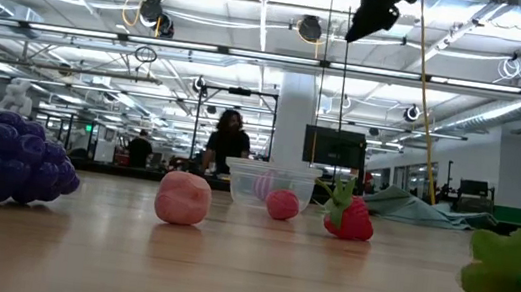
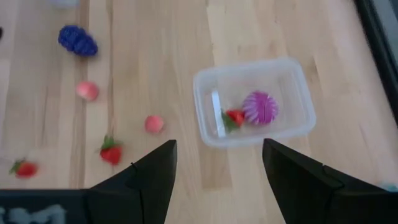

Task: Pick and placing Produce into tupperware
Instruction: Put the purple grapes into the transparent bin

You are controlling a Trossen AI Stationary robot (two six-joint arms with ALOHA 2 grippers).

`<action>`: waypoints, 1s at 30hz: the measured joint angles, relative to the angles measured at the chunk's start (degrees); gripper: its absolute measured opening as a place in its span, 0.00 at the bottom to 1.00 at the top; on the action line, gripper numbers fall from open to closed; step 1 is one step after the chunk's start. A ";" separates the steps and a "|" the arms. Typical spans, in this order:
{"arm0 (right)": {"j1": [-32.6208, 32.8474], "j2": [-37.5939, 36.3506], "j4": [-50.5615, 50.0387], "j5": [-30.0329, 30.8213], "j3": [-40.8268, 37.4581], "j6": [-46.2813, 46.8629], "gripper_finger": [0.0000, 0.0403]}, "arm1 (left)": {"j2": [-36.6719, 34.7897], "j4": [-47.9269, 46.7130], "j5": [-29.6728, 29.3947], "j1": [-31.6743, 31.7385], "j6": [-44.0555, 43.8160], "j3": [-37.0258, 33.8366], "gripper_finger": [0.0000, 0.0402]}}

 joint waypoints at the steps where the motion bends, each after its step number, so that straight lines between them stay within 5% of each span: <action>1: 0.04 -0.08 -0.73 -0.02 -0.02 0.00 0.56 | 1.04 0.38 1.62 -1.63 -2.73 0.00 0.70; 14: -0.03 0.40 -2.56 -0.15 -1.07 0.00 0.56 | 15.64 3.46 4.88 -16.23 -25.34 0.00 0.70; 30: -0.01 0.45 -1.49 -0.44 -9.72 1.51 0.56 | 26.89 2.82 7.03 -15.63 -24.10 0.02 0.70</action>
